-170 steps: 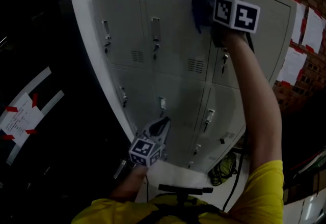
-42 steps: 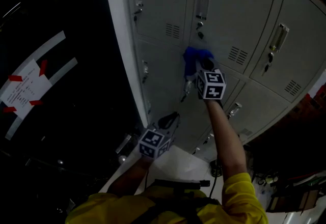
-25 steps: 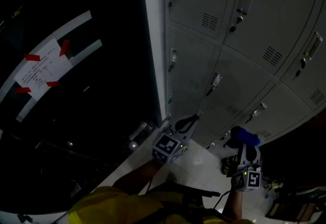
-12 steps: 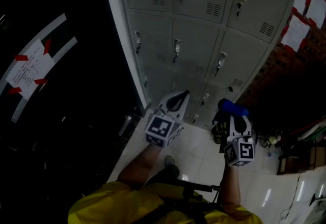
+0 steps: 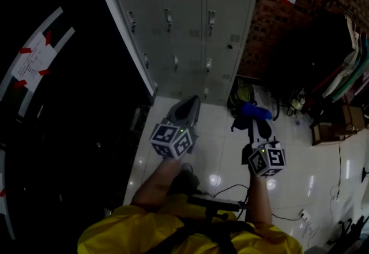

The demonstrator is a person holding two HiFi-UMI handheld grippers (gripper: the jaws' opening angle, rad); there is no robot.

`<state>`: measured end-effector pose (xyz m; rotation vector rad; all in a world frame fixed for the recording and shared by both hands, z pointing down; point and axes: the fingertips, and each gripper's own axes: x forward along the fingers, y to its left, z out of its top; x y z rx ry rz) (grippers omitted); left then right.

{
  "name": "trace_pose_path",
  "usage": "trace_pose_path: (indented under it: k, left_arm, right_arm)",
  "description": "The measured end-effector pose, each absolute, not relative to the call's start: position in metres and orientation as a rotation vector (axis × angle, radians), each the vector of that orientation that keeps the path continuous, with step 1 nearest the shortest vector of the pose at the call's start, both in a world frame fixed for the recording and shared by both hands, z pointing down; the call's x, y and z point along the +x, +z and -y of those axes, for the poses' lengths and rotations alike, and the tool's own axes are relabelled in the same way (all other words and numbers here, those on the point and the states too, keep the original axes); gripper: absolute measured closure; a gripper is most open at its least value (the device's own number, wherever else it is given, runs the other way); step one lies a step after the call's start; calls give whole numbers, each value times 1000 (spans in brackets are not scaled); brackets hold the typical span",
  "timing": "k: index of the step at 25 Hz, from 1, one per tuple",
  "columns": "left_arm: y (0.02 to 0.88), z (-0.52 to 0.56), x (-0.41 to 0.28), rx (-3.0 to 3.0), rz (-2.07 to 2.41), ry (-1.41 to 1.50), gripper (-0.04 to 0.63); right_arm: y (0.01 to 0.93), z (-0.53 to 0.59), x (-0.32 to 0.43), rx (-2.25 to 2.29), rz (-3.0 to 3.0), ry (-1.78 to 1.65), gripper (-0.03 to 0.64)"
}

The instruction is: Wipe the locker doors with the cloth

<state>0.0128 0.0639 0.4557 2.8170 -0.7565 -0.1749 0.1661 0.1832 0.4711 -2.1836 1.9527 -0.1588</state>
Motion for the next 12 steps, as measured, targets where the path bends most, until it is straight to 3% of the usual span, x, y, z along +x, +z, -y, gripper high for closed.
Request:
trace_pose_path:
  k: [12]
  left_arm:
    - [426,-131,-54,2947,821,-147,595]
  right_arm:
    - [450,-254,104,-2232,-1915,-136,548]
